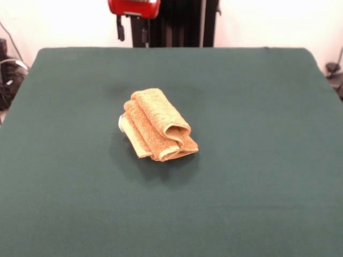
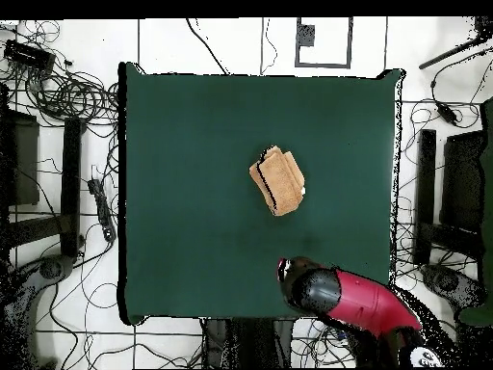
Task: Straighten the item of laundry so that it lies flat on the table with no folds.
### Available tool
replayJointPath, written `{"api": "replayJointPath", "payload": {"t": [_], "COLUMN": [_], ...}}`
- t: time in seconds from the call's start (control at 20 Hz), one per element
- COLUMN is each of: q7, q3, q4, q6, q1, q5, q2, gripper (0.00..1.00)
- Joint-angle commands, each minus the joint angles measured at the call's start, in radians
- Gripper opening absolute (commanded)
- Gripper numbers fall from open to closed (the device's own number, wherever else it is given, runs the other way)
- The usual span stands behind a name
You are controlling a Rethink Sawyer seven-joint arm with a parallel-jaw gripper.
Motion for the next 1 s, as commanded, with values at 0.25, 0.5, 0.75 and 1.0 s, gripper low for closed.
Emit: {"api": "replayJointPath", "payload": {"t": [0.25, 0.5, 0.75, 1.0], "q7": [-0.026, -0.008, 0.003, 0.002], "q3": [0.097, 0.117, 0.126, 0.134], "q4": [0.032, 0.032, 0.018, 0.023], "q6": [-0.001, 0.008, 0.017, 0.036], "q1": [-0.057, -0.064, -0.064, -0.063], "q5": [-0.122, -0.146, -0.159, -0.154], "q2": [-0.033, -0.037, -0.028, -0.032], "gripper": [1.00, 1.00, 1.00, 1.00]}}
